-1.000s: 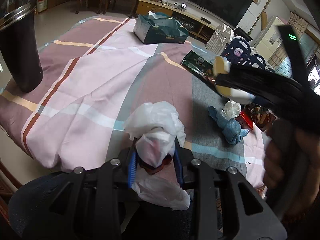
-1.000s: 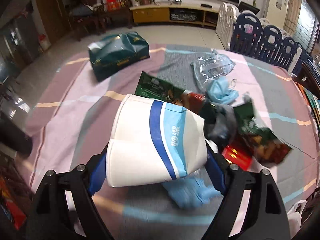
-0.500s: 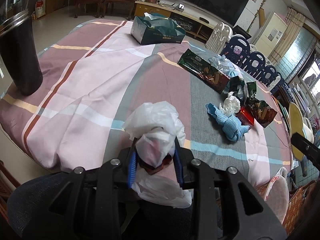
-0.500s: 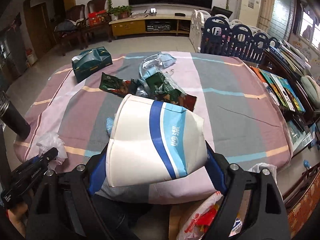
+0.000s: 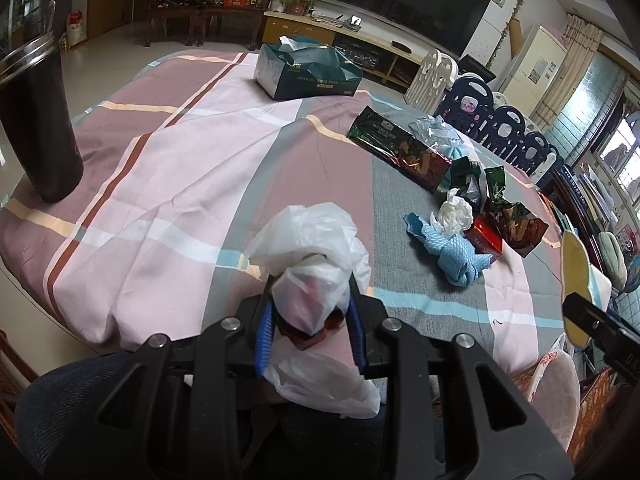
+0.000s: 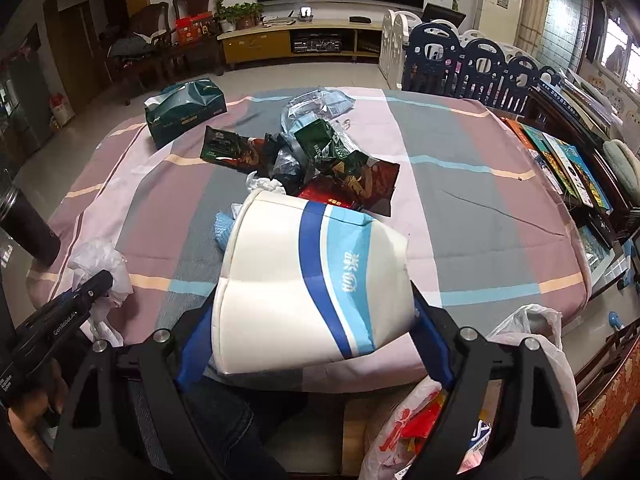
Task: Collect trash
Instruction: 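Lift the white paper cup with the right gripper while the left holds the plastic bag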
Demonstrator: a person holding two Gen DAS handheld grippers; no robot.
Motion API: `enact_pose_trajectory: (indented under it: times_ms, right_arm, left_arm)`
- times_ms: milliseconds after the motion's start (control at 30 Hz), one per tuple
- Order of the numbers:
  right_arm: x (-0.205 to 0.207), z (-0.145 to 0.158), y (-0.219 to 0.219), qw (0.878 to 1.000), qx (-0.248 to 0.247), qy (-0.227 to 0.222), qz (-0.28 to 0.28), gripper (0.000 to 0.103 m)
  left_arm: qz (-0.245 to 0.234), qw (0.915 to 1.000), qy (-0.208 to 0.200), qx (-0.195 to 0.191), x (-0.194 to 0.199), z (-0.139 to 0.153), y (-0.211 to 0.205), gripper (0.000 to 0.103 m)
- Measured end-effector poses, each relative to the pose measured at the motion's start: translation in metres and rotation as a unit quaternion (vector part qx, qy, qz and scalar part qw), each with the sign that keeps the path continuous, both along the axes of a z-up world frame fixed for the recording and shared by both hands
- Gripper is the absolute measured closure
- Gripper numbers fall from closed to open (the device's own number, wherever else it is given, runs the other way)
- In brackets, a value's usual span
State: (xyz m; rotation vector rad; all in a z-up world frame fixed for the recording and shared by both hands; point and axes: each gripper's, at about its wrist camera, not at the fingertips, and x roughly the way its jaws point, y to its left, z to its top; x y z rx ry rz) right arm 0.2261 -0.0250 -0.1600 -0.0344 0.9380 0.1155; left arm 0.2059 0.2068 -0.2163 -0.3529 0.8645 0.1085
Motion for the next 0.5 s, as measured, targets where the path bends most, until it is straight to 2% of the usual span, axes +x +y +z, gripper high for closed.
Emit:
enact_pose_trajectory:
  times_ms: [500]
  right_arm:
    - [-0.0013,-0.0090,0.0011,1.000,-0.001,0.012,-0.001,0.020]
  left_arm:
    - [-0.002,1.0000,-0.001,0.004,0.0021,0.0007,0.0005,0.072]
